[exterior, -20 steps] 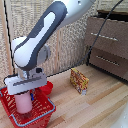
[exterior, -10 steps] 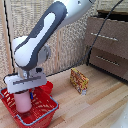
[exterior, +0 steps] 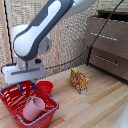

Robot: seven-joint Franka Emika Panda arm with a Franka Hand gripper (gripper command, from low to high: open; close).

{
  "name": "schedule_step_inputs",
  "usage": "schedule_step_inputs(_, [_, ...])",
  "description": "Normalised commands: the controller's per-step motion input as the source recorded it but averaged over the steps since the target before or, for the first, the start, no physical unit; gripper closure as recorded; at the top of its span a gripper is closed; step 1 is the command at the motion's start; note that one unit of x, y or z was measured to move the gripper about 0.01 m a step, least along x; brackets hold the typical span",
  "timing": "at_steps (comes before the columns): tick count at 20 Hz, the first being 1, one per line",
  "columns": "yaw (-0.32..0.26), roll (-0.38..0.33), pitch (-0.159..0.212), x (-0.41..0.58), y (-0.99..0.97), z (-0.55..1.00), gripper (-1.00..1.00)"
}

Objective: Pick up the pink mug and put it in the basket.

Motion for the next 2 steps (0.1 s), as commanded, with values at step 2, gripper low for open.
schedule_step_inputs(2, [0.063,0.0,0.042,0.217,0.0,0.79,-1.0])
